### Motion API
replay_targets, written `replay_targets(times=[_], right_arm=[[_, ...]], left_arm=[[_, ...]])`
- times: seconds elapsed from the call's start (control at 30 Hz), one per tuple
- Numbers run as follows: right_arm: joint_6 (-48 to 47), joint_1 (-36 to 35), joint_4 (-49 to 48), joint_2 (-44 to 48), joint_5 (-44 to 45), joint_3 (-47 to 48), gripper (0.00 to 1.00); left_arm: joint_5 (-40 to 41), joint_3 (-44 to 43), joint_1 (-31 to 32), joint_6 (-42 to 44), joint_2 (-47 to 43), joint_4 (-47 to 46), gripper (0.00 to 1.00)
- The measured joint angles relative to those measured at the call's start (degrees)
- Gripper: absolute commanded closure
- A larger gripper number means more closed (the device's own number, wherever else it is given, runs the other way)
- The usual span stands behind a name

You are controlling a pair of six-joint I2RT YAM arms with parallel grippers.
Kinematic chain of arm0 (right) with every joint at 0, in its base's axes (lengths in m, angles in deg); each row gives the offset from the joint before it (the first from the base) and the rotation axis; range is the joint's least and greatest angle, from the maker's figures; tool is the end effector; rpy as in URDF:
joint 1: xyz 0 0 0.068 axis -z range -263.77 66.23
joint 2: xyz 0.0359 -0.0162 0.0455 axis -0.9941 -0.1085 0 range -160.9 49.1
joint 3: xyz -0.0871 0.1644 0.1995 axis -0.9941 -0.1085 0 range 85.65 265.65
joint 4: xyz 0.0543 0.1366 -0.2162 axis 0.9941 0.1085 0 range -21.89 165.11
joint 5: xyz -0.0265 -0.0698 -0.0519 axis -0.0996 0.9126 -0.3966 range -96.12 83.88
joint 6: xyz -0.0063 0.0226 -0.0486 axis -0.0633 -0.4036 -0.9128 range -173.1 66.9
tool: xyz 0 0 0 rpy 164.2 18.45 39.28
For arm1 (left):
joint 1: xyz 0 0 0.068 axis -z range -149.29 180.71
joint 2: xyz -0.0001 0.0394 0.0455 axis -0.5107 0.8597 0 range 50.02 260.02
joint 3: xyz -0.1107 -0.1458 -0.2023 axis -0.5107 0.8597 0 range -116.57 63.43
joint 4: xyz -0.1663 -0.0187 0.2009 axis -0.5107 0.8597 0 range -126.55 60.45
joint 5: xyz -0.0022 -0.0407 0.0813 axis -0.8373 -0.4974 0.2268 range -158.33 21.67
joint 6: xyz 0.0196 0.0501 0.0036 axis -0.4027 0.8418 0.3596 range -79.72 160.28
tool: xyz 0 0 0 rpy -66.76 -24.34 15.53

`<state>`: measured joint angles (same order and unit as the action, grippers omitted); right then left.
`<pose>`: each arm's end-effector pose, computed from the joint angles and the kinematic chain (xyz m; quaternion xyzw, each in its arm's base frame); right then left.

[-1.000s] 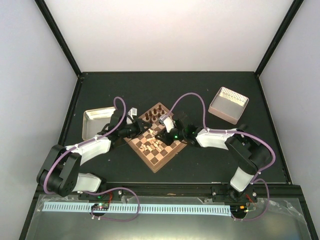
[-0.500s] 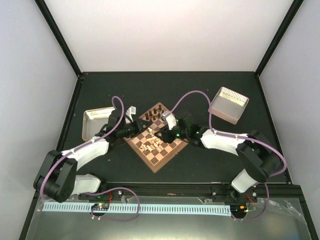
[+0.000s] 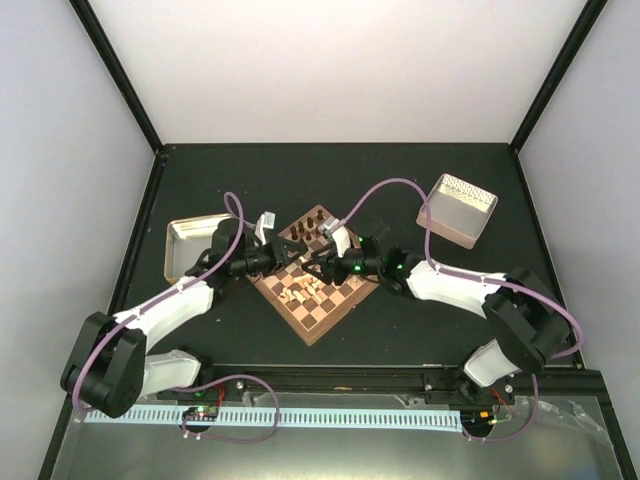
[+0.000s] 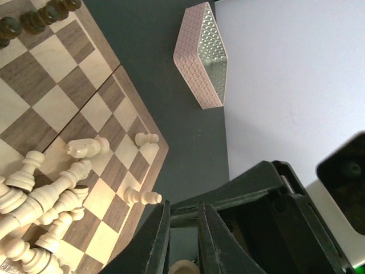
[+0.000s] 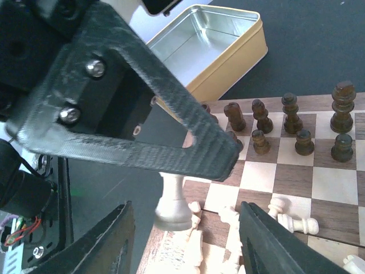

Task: Set up the chess pieces on the board
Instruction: Place the chess piece on the chessboard.

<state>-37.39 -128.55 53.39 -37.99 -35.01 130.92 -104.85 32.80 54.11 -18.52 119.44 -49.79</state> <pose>0.2169 0.2396 0.2105 -0.3333 0.7670 0.4383 0.3294 0.2196 -0.1180 0.2097 -0.0851 0.8162 -0.5326 0.2074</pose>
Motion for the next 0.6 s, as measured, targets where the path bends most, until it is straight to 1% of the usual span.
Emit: replay_targets(times=[0.1, 0.17, 0.23, 0.3, 0.33, 0.4, 0.47, 0.53, 0.6], right_arm=[[0.09, 0.0, 0.02, -0.74, -0.2, 0.74, 0.56], [0.26, -0.07, 0.13, -1.33, -0.28, 1.33, 0.64], [0.13, -0.17, 0.22, -1.51, -0.7, 1.57, 0.75], [0.37, -0.24, 0.24, -1.64, -1.2, 1.66, 0.86], [0.2, -0.39, 0.26, -1.68, -1.66, 1.77, 0.89], [-0.13, -0.57, 0.61, -1.68, -1.75, 1.97, 0.91], [-0.63, -0.52, 0.96, -1.68, -1.68, 1.97, 0.91], [-1.6, -0.57, 1.14, -1.6, -1.64, 1.92, 0.91], [-2.75, -0.59, 1.09, -0.94, -1.62, 1.92, 0.91]], left_arm=[[-0.79, -0.09, 0.04, -0.39, -0.85, 0.17, 0.98], [-1.27, -0.09, 0.24, -0.5, -0.98, 0.42, 0.97], [-1.27, -0.09, 0.37, -0.59, -0.98, 0.63, 0.96], [-1.22, -0.09, 0.35, -0.63, -0.98, 0.83, 0.91], [-1.2, -0.09, 0.37, -0.61, -0.96, 0.96, 0.85], [-1.53, -0.13, 0.33, -0.44, -0.96, 1.14, 0.7], [-2.49, -0.85, 0.33, 1.05, -0.96, 2.36, 0.61], [-3.93, -2.91, 0.35, 3.41, -1.03, 5.49, 0.57], [-5.2, -5.03, 0.35, 6.29, -1.36, 8.87, 0.56]])
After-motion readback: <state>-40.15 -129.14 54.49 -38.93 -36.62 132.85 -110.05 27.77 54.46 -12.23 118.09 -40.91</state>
